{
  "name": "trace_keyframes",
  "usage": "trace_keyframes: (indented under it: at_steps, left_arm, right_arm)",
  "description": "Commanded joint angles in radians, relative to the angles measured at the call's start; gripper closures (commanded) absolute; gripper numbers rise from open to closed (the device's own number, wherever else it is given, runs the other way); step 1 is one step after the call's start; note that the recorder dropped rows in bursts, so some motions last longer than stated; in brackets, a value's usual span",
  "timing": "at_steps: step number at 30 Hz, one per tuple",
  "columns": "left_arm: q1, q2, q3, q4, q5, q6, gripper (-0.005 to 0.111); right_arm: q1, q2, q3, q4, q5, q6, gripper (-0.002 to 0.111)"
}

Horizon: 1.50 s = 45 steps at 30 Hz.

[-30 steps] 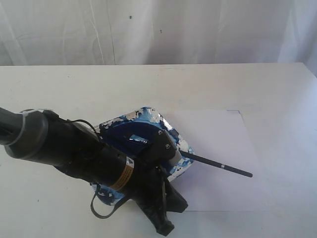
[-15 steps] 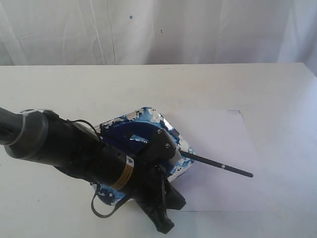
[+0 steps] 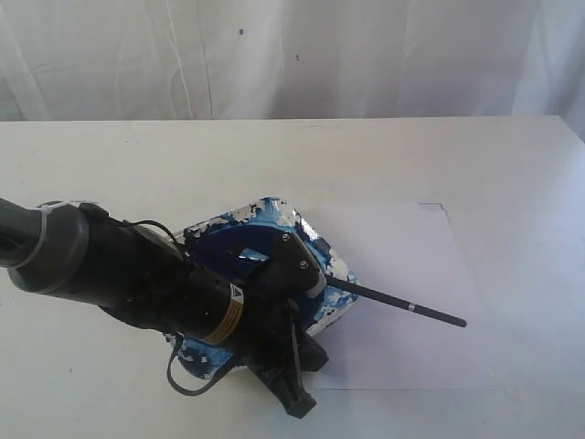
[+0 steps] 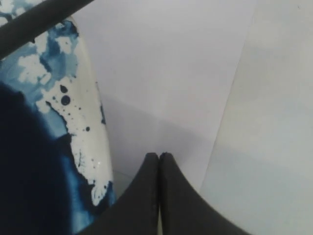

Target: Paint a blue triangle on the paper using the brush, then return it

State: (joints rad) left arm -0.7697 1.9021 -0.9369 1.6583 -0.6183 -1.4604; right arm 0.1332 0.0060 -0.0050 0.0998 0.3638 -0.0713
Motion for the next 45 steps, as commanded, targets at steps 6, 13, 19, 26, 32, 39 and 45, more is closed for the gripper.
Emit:
trace_keyframes:
  at_steps: [6, 13, 19, 26, 32, 39, 45]
  left_arm:
    - [-0.012, -0.007, 0.006, -0.001, 0.003, 0.003, 0.107]
    - [-0.012, -0.007, 0.006, -0.001, 0.003, 0.003, 0.107]
    - [-0.012, -0.007, 0.006, -0.001, 0.003, 0.011, 0.107]
    - [-0.012, -0.007, 0.006, 0.025, -0.015, 0.029, 0.107]
    - [-0.012, -0.007, 0.006, 0.035, -0.044, 0.029, 0.107]
    - [-0.012, -0.007, 0.006, 0.02, -0.042, 0.053, 0.107]
    - [-0.012, -0.007, 0.006, 0.017, -0.042, 0.074, 0.107]
  right_arm:
    - [-0.006, -0.006, 0.005, 0.002, -0.011, -0.003, 0.108]
    - [-0.006, -0.006, 0.005, 0.002, -0.011, -0.003, 0.108]
    - [-0.006, -0.006, 0.005, 0.002, -0.011, -0.003, 0.108]
    - [-0.006, -0.006, 0.005, -0.003, -0.013, -0.003, 0.108]
    - [-0.006, -0.006, 0.005, -0.006, -0.057, -0.003, 0.108]
    - [-0.006, -0.006, 0.005, -0.004, -0.059, -0.003, 0.108]
    - [-0.006, -0.006, 0.005, -0.002, -0.117, -0.003, 0.108]
